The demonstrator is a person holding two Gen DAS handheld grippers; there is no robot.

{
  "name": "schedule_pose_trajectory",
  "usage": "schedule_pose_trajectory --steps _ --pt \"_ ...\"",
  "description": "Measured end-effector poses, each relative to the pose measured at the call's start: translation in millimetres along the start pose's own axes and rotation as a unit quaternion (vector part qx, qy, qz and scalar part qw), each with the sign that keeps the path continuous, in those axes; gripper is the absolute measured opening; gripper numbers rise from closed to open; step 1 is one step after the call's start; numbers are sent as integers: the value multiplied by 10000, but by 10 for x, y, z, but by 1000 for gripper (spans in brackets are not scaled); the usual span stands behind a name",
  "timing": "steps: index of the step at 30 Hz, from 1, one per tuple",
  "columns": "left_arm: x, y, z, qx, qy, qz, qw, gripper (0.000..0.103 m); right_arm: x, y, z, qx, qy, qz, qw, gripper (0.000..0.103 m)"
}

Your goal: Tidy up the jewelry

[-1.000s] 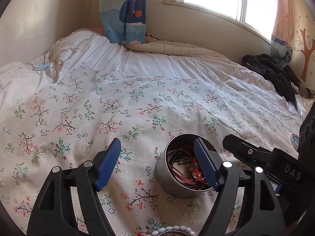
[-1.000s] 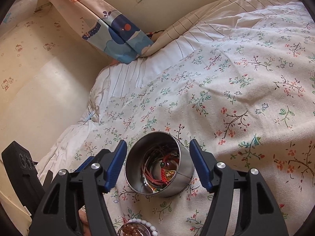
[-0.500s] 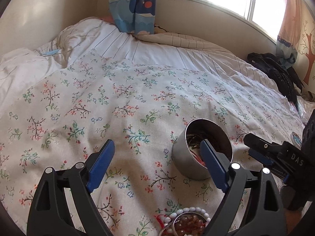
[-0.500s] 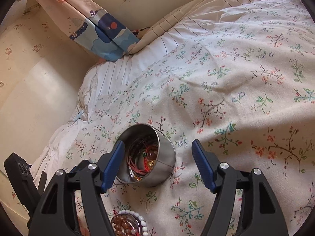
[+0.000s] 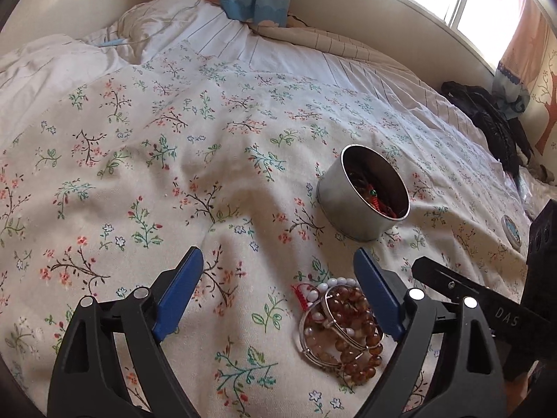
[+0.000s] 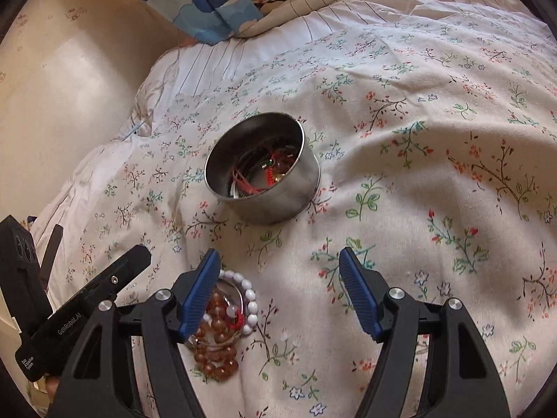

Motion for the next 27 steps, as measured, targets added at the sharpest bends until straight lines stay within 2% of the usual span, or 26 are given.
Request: schedule_pose_trajectory --steps 3,6,8,10,15,17,18,19,21,24,26,27 --pt "24 -215 -135 447 186 -5 9988 79 -110 -166 -48 337 -93 -19 9994 75" --pt "87 -408 -240 888 364 158 9953 71 -216 -331 -54 673 -193 73 9975 76" --pt "141 -458 -275 951 516 144 9940 62 -253 -403 -54 812 -221 108 9964 76" --pt "196 -472 -300 944 663 71 9933 48 -255 -431 -42 905 -218 155 9955 77" --pt "267 -436 -333 843 887 -46 9925 47 -235 -399 -13 913 -196 228 9954 77" --pt "299 -414 -333 816 907 -13 9925 33 -237 -392 -7 910 -211 251 9953 77" --pt "325 -396 -342 842 956 35 9918 21 -237 -396 -7 922 -217 265 9951 77" --pt "339 -381 -347 820 1008 13 9915 18 -239 -402 -4 938 -224 278 9950 77" --pt "300 -397 -332 897 909 29 9918 12 -239 -415 -1 964 -225 284 9947 77" --pt "234 -442 -314 983 753 -56 9923 12 -231 -421 -4 981 -205 289 9945 78" --pt "177 -427 -265 831 619 -266 9943 12 -219 -409 -10 953 -174 283 9949 78" --pt "143 -404 -235 702 541 -415 9952 7 -212 -405 -15 939 -158 275 9951 78"
Point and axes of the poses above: each gripper's, at about its wrist camera, not at the fingertips, and x roughly the way its jaws point, y to its left, z to its top, the point moved 3 cm from there along x, roughly the way its jaws point, and after that the axes turned 15 degrees about -z, right-handed, at the moved point
